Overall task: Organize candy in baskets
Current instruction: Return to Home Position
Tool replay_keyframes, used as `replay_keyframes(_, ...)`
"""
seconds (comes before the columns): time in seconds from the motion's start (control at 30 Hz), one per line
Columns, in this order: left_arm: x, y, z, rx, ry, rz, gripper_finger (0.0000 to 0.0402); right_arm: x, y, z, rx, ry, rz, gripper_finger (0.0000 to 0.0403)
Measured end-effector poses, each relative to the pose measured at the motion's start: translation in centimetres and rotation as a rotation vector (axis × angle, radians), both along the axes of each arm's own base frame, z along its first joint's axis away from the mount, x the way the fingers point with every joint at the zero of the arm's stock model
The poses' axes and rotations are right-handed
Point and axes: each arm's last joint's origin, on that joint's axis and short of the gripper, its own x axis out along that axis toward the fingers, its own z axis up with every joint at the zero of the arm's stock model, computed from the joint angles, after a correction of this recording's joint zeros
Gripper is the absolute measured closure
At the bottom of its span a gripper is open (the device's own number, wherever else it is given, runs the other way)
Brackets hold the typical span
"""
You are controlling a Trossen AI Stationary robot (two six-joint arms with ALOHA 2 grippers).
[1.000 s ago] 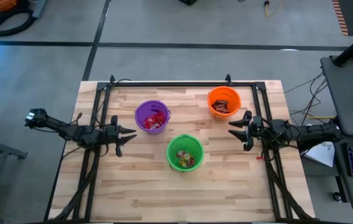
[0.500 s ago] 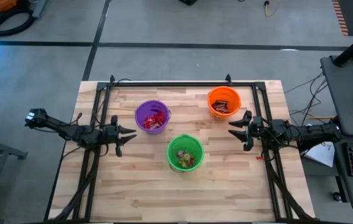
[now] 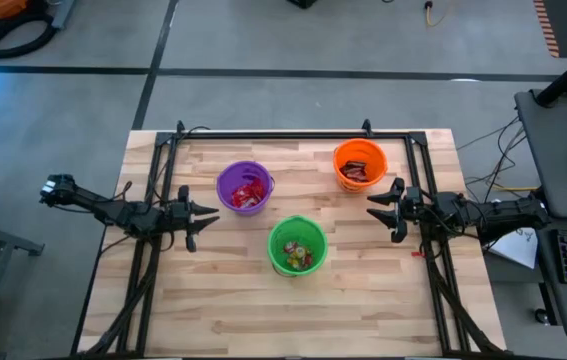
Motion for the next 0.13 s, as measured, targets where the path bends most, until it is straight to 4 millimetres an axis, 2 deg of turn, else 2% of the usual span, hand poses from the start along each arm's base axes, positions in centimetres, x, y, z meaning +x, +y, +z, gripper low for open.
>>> replay_keyframes(0.13,0.00,0.00,0.00,0.000,0.000,0.000,0.0324,0.00,0.00,0.00,0.000,0.000,0.000,0.0213)
